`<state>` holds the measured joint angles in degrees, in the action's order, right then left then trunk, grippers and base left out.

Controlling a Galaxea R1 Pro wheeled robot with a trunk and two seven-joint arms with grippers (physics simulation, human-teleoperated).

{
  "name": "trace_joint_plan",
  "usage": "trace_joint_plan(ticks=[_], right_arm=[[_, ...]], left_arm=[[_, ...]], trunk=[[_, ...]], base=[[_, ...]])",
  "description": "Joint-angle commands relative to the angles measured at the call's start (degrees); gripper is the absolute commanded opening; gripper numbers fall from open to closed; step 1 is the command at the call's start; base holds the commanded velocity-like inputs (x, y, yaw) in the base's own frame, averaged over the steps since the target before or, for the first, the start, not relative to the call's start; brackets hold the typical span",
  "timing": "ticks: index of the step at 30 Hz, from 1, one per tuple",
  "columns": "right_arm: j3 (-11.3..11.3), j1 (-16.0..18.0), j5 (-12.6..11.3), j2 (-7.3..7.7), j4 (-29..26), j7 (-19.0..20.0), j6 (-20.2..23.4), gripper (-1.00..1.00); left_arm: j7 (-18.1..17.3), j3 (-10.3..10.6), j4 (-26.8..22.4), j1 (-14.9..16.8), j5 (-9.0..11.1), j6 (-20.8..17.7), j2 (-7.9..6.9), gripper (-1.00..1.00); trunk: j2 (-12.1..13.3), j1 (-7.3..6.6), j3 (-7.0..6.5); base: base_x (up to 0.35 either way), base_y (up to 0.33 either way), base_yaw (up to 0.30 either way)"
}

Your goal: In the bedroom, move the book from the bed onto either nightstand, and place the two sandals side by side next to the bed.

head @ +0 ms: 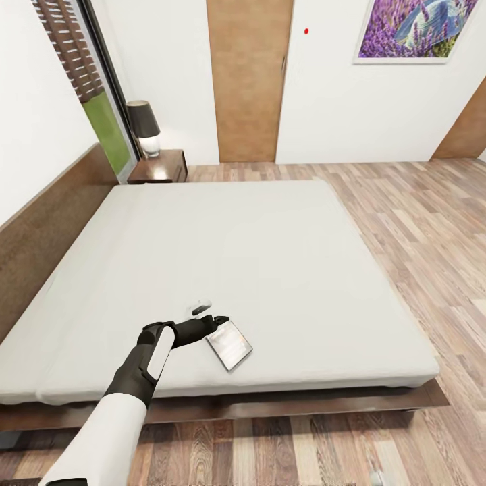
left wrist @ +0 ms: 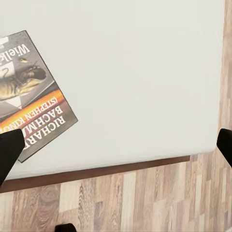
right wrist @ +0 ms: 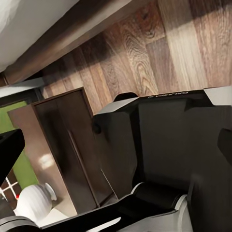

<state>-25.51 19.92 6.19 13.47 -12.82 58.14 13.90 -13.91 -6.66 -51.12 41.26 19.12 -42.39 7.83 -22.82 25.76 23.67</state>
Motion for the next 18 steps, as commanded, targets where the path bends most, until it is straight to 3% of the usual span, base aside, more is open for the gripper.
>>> trace_joint_plan(ticks=[1, 18], right_arm=[[-0.50, 0.03, 0.58, -0.02, -0.06, 0.31, 0.36, 1.00], [-0.51, 0.03, 0.57, -0.02, -0.01, 0.31, 0.30, 1.00]], left_arm=[[-0.24, -0.29, -0.03, 0.04, -0.02, -0.41, 0.08, 1.00], [-0.28, -0.29, -0.03, 0.04, 0.04, -0.41, 0.08, 1.00]], trunk=[[-0.10, 0.03, 0.18], [-0.10, 0.03, 1.68]], base=[[0.000, 0.000, 0.000], [0.000, 0.000, 0.000]])
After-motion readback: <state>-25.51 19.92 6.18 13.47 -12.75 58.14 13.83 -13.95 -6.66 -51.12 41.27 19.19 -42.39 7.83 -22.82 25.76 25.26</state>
